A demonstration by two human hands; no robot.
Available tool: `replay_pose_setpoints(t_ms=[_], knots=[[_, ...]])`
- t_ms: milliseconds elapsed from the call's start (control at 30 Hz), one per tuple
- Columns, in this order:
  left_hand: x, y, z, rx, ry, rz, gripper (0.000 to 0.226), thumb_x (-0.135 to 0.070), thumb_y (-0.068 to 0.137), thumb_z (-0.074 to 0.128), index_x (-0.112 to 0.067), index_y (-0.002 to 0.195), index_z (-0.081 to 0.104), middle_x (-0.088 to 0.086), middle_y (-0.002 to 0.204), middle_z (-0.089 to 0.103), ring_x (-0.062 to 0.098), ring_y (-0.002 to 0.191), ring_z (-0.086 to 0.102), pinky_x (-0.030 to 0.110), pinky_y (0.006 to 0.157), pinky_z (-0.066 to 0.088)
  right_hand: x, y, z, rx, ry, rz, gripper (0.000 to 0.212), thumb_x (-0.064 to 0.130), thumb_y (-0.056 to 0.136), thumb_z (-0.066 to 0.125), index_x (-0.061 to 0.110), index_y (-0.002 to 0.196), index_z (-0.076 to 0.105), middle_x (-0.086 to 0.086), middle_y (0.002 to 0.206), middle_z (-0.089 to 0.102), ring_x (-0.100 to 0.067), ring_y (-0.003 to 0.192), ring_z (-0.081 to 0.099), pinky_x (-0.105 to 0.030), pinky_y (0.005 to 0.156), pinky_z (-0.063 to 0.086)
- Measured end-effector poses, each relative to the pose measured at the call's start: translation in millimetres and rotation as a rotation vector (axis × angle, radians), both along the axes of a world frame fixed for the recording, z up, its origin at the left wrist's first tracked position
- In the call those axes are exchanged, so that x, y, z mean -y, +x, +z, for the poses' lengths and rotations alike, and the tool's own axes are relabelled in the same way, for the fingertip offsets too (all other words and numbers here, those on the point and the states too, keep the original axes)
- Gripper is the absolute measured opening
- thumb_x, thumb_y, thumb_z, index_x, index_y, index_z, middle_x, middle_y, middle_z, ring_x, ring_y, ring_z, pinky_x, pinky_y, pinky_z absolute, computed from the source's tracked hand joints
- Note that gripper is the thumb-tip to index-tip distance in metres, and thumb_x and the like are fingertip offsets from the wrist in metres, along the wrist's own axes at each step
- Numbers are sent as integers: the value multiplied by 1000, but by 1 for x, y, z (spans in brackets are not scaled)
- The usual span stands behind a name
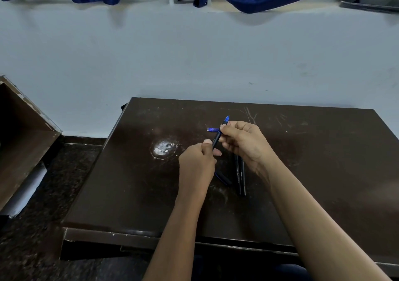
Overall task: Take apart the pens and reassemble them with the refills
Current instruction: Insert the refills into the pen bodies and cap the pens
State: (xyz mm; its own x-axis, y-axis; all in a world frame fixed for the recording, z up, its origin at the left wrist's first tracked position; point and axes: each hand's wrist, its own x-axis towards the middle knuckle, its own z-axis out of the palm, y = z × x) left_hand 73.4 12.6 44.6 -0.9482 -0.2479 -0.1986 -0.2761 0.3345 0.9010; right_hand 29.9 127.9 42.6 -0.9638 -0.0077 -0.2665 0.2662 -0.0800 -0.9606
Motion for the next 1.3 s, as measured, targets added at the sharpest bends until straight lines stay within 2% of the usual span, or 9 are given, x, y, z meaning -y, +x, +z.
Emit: replay_pose_setpoints(t_ms=[167, 333, 433, 533, 667, 900, 1033, 1233, 1300], knots=[[1, 2, -4, -79, 29, -5, 14, -31, 91, 58, -19, 84, 58, 2, 84, 68, 15, 73, 69, 9, 50, 40, -1, 0, 0, 5, -1, -1, 11, 14, 90, 60, 5, 88, 66, -5, 68, 60, -8, 61, 56, -19, 64, 51], [-1, 0, -1, -24, -12, -50, 40, -35, 100, 37, -15, 87, 69, -7, 70, 60, 3, 56, 56, 8, 46, 39, -2, -1, 0, 9, -1, -3, 11, 17, 90, 62, 8, 86, 67, -6, 72, 61, -7, 63, 57, -20, 65, 50], [0, 1, -2, -62, -14, -40, 27, -31, 96, 49, -14, 84, 67, -2, 70, 62, 7, 61, 56, 2, 48, 39, -1, 0, 0, 12, 0, 5, 11, 17, 90, 62, 7, 86, 66, -4, 69, 61, -7, 62, 57, -20, 65, 51], [2, 2, -3, -102, -22, -31, 14, -33, 90, 59, -19, 87, 59, 1, 81, 65, 11, 69, 61, 8, 49, 40, 0, 0, 0, 13, -10, 7, 11, 17, 90, 62, 7, 85, 65, -4, 67, 61, -7, 62, 56, -19, 65, 51], [-1, -1, 1, 0, -6, -34, 37, -37, 100, 36, -16, 87, 64, -7, 71, 60, 7, 62, 61, 9, 47, 37, 0, 0, 0, 10, -6, 5, 12, 17, 89, 62, 8, 83, 64, -4, 68, 60, -7, 62, 55, -20, 65, 50], [2, 3, 0, -113, 6, -20, 14, -32, 92, 58, -19, 87, 59, -5, 73, 63, 8, 60, 60, 1, 45, 38, 0, 0, 0, 14, 5, 6, 13, 17, 90, 61, 8, 82, 66, -4, 66, 61, -7, 61, 56, -20, 65, 51], [-1, 2, 3, -29, 17, -49, 36, -36, 100, 38, -14, 90, 66, -6, 74, 62, 4, 54, 57, -2, 46, 37, 0, 0, 1, 18, 4, 10, 13, 18, 89, 63, 9, 81, 66, -4, 67, 60, -8, 60, 55, -20, 65, 50], [1, 4, -2, -121, -39, -45, 10, -29, 88, 61, -21, 83, 59, -2, 78, 67, 10, 69, 63, 14, 54, 39, 2, 1, 1, 15, 9, 19, 12, 18, 89, 63, 8, 82, 66, -3, 67, 61, -6, 62, 57, -19, 65, 51], [-1, 4, 0, -86, -15, -41, 16, -36, 92, 56, -21, 87, 58, -3, 80, 65, 12, 74, 65, 17, 55, 37, 3, 1, 1, 14, 12, 25, 12, 18, 89, 63, 8, 81, 65, -3, 67, 61, -6, 61, 57, -18, 64, 50]])
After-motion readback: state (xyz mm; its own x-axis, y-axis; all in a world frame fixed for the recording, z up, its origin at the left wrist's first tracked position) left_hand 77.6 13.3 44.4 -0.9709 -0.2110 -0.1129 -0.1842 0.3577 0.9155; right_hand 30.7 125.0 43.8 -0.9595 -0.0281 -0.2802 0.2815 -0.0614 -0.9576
